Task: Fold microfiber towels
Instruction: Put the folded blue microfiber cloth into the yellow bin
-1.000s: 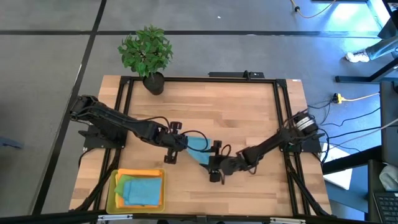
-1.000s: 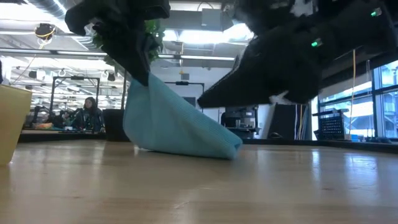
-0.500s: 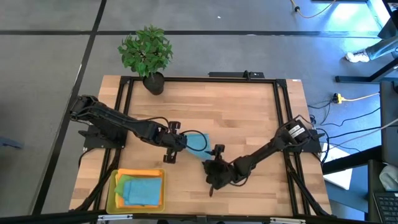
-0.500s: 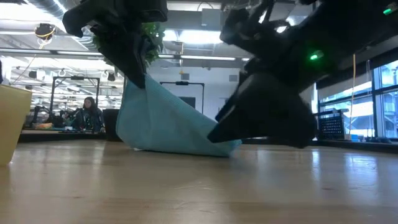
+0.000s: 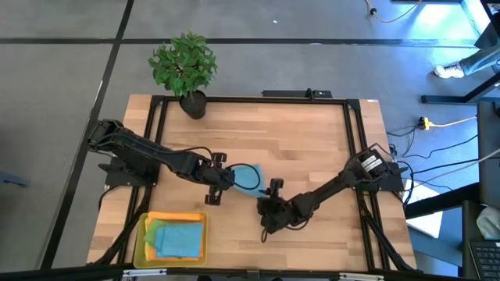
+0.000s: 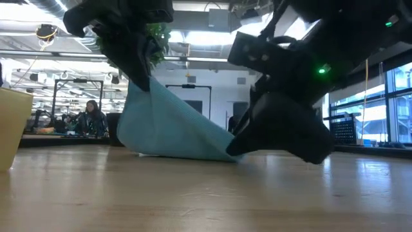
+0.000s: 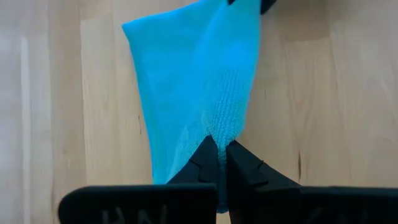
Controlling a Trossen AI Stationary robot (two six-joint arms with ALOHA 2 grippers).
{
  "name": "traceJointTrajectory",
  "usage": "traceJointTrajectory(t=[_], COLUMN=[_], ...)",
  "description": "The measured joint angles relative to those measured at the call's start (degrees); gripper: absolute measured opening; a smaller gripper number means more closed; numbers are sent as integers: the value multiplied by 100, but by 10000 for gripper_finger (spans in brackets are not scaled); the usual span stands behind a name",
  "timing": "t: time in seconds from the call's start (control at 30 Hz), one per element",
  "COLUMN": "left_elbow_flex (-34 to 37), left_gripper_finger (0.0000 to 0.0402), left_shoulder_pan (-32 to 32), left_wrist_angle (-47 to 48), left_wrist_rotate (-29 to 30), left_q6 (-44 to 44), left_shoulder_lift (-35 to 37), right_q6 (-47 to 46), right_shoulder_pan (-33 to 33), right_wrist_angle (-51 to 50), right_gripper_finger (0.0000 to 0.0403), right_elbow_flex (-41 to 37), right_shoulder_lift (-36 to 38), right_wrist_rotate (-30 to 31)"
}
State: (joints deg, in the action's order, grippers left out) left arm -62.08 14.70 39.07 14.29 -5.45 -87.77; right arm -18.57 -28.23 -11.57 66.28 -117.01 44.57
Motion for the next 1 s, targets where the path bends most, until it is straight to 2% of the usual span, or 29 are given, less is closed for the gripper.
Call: traceJointTrajectory(t=[0.13,0.27,0.37,0.57,0.7,0.83,1.0], left_elbow_flex=[-2,-2,-2,-2,-2,-4,-4], left_gripper_finger=[0,0,0,0,0,0,0], left_shoulder_pan=[-1,-2,-2,-2,11,40,46], left_wrist_angle=[0,2,2,4,14,106,227], left_wrist_rotate=[-16,-27,-44,-49,-49,-161,-180], left_q6=[0,34,42,107,107,107,63], left_shoulder_lift=[1,2,2,2,4,7,7], right_q6=[-71,75,214,25,-44,118,517], right_shoulder_pan=[152,225,227,256,344,365,352], right_wrist_angle=[-14,-7,59,69,34,28,-39], right_gripper_finger=[148,155,184,266,282,235,125], right_elbow_flex=[0,0,0,-1,-2,2,-7], right_shoulder_lift=[0,0,0,0,-58,-87,-74], right_wrist_rotate=[-221,-268,-291,-318,-321,-319,-279])
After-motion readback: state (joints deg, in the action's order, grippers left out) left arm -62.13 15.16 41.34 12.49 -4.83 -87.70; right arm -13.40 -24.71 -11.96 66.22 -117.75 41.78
